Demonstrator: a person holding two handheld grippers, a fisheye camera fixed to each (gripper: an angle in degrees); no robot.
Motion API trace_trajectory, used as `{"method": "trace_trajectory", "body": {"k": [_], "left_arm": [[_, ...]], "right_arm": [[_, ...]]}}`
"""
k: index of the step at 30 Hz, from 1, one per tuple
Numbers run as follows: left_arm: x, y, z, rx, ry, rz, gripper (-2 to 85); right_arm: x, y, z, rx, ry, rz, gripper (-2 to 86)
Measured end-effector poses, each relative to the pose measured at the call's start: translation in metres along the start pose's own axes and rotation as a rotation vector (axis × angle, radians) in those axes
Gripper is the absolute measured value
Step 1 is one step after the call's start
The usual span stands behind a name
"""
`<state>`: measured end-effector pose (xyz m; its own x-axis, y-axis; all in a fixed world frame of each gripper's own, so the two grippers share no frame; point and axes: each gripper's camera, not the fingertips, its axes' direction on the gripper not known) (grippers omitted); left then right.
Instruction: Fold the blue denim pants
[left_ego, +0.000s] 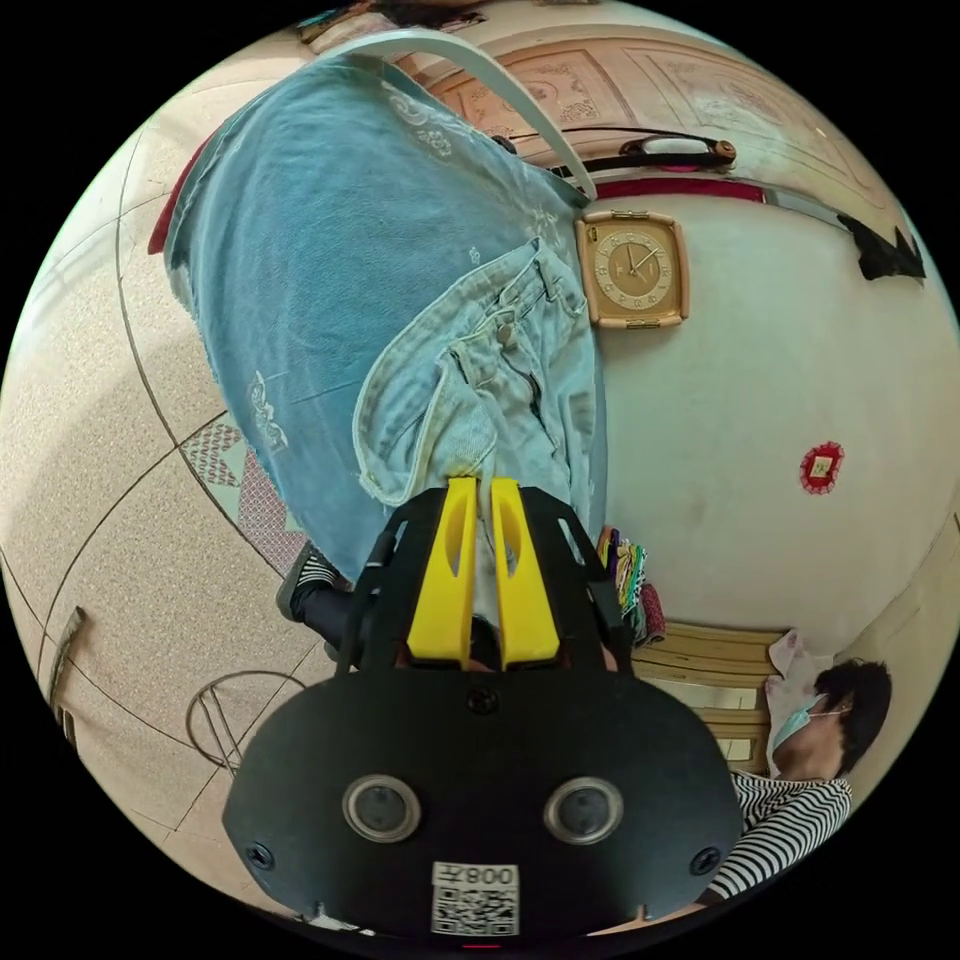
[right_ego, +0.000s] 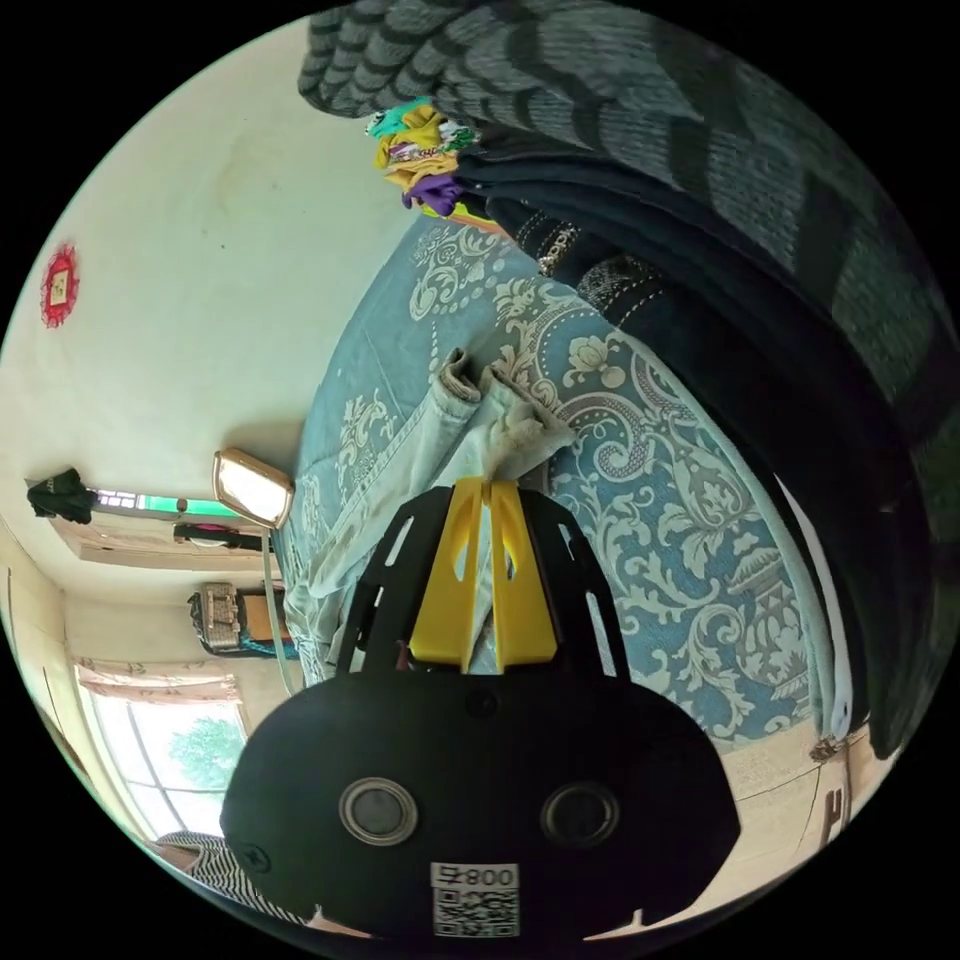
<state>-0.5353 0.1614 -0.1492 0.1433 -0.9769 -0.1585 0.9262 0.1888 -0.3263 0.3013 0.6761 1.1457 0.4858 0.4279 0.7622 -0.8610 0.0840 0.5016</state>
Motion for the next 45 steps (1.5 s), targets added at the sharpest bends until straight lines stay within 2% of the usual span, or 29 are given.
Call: {"method": "trace_trajectory", "body": {"k": [8, 14, 19, 26, 29, 34, 38, 45], "left_arm": [[0.062, -0.028, -0.024, 0.045, 0.031, 0.191, 2.7], [0.083, -0.042, -0.053, 0.072, -0.024, 0.242, 2.7], [0.06, -0.052, -0.032, 0.027, -0.114, 0.141, 2.8], [0.039, -0.067, -0.017, 0.026, -0.156, -0.003, 3.3], [0.047, -0.077, -0.02, 0.024, -0.218, -0.005, 3.5], [0.069, -0.096, -0.039, 0.127, -0.311, -0.023, 3.5], [0.107, -0.125, -0.037, 0.178, -0.343, 0.066, 4.2], [0.21, -0.229, 0.049, 0.018, -0.3, 0.313, 7.2]], "right_arm": [[-0.014, 0.04, -0.066, 0.001, -0.006, -0.145, 0.6], [0.008, 0.091, -0.099, -0.006, 0.013, -0.14, 0.6], [0.058, 0.119, -0.068, -0.101, 0.096, -0.001, 0.6], [0.087, 0.13, -0.049, -0.106, 0.033, 0.131, 0.5], [0.078, 0.129, -0.057, -0.099, 0.083, 0.118, 0.3], [0.051, 0.132, -0.068, -0.083, 0.229, 0.053, 0.0], [0.006, 0.132, -0.059, -0.067, 0.273, -0.065, 0.0], [-0.09, 0.09, 0.002, -0.12, 0.259, -0.321, 0.1]]}}
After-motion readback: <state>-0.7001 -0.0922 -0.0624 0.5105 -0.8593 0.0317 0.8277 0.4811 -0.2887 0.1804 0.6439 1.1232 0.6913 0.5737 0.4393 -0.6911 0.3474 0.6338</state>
